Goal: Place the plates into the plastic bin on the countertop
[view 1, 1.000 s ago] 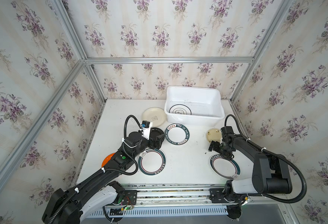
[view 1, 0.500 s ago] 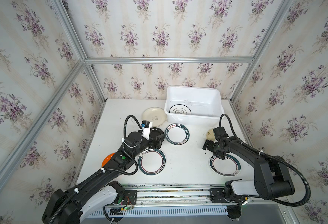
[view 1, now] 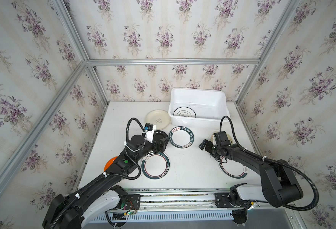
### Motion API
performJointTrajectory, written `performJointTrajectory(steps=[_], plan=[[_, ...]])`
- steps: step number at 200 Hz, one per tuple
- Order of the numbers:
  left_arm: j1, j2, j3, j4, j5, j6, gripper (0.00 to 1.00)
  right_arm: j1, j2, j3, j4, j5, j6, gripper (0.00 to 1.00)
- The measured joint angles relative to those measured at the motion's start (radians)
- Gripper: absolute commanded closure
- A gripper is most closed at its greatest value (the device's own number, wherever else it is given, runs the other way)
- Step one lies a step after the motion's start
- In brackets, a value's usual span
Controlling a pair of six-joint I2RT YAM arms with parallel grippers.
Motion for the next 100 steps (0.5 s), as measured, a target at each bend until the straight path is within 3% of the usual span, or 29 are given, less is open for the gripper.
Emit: performJointTrajectory(steps=[30, 60, 100], plan=[[0.0, -0.01, 0.0, 0.001, 0.001, -0.002, 0.0, 0.003, -0.04, 0.039, -0.151, -0.001, -0.003, 0.01], [0.0, 0.021, 0.013, 0.005, 0.043, -0.015, 0.0, -0.018, -0.118, 0.174, -0.356, 0.088, -0.076, 0.01], [-0.035, 0.052, 0.024, 0.034, 0.107, -0.043, 0.0, -0.275, -0.263, 0.216, -0.558, 0.135, -0.184, 0.01]])
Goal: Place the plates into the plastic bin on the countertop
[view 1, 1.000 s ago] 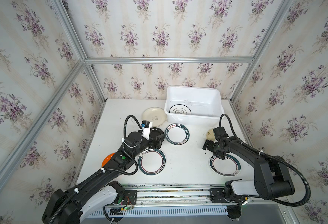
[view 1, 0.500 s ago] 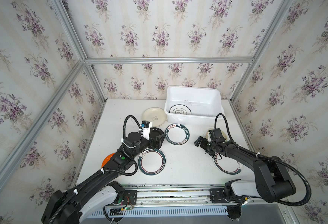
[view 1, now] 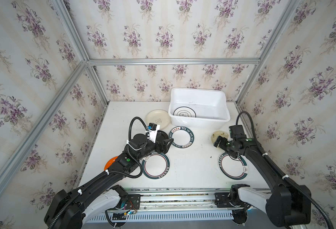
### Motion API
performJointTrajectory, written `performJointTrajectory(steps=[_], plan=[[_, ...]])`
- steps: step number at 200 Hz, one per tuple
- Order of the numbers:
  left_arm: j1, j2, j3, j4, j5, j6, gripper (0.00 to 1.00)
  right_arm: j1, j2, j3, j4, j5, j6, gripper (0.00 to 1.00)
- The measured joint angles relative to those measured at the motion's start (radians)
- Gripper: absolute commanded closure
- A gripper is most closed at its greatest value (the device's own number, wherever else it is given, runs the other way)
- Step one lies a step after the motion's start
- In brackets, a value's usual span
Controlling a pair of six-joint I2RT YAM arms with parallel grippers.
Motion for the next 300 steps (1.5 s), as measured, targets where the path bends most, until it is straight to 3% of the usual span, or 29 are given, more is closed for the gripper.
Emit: performJointTrajectory(steps=[31, 88, 129, 248, 300], plan=[[-0.051, 0.039, 0.002, 0.033, 0.024, -0.015, 0.0, -0.129, -0.062, 0.012, -0.123, 0.042, -0.06, 0.01], [-0.137, 0.063, 0.012, 0.048, 0.029, 0.004, 0.0, -0.183, 0.061, 0.011, -0.183, 0.267, -0.051, 0.01], [-0.146, 0.059, 0.036, 0.047, 0.024, 0.028, 0.0, -0.233, 0.032, -0.07, -0.121, 0.322, -0.053, 0.01], [-0.178, 0.112, 0.176, -0.074, 0.027, 0.009, 0.0, -0.437, 0.055, -0.186, 0.028, 0.147, -0.086, 0.01], [-0.195, 0.094, 0.188, -0.111, 0.007, 0.01, 0.0, -0.481, 0.033, -0.192, 0.042, 0.143, -0.086, 0.01]])
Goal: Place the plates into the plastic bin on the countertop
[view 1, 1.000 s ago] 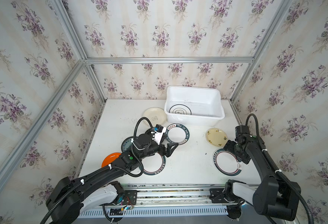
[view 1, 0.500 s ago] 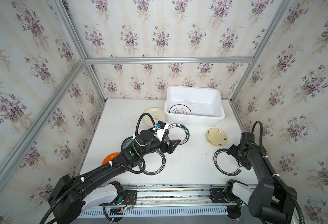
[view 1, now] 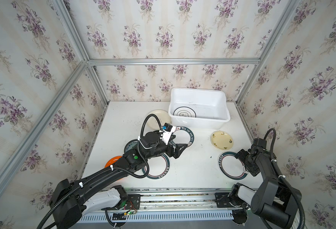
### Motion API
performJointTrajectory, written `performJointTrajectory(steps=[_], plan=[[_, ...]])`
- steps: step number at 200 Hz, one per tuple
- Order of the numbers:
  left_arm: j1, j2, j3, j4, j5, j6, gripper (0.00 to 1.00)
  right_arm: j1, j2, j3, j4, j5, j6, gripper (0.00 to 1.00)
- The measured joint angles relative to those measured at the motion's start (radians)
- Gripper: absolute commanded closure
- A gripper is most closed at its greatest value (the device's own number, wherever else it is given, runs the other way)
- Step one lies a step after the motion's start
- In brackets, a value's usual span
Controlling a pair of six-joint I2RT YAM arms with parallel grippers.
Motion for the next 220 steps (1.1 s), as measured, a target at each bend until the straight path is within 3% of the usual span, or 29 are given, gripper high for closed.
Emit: performJointTrajectory(steps=[94, 135, 169, 179, 196, 220], plan=[[-0.01, -0.011, 0.003, -0.043, -0.046, 0.023, 0.0, -0.04, 0.102, -0.026, 0.072, -0.124, -0.018, 0.01], [-0.011, -0.008, 0.005, -0.045, -0.061, 0.031, 0.0, -0.04, 0.053, -0.06, 0.099, -0.177, -0.023, 0.02], [-0.011, -0.001, 0.012, -0.05, -0.069, 0.042, 0.0, -0.04, -0.015, -0.104, 0.102, -0.212, -0.013, 0.15], [-0.011, 0.002, 0.012, -0.05, -0.071, 0.042, 0.0, -0.04, -0.011, -0.104, 0.099, -0.216, -0.014, 0.22], [-0.011, 0.009, 0.013, -0.052, -0.073, 0.043, 0.0, -0.042, 0.011, -0.103, 0.105, -0.217, -0.013, 0.23], [-0.011, 0.008, 0.019, -0.059, -0.077, 0.043, 0.0, -0.042, 0.048, -0.105, 0.131, -0.233, -0.013, 0.37]])
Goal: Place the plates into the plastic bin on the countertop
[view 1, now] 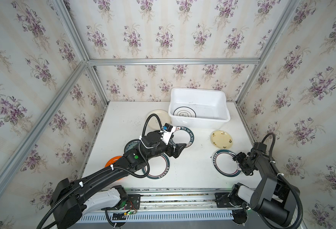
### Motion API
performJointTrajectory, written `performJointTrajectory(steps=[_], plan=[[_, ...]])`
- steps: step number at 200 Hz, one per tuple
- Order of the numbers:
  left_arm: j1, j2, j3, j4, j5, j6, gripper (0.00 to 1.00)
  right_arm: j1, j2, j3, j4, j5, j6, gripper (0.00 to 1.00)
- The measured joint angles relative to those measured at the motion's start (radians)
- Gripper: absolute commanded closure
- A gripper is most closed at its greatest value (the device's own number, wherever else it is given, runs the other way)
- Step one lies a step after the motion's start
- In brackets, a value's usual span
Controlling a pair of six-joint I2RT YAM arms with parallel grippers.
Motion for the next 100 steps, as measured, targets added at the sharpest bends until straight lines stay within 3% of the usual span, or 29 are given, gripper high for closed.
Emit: performJointTrajectory(steps=[100], plan=[[0.0, 0.011, 0.011, -0.028, -0.038, 0.006, 0.0, 0.001, -0.024, -0.051, 0.14, -0.156, -0.012, 0.51]])
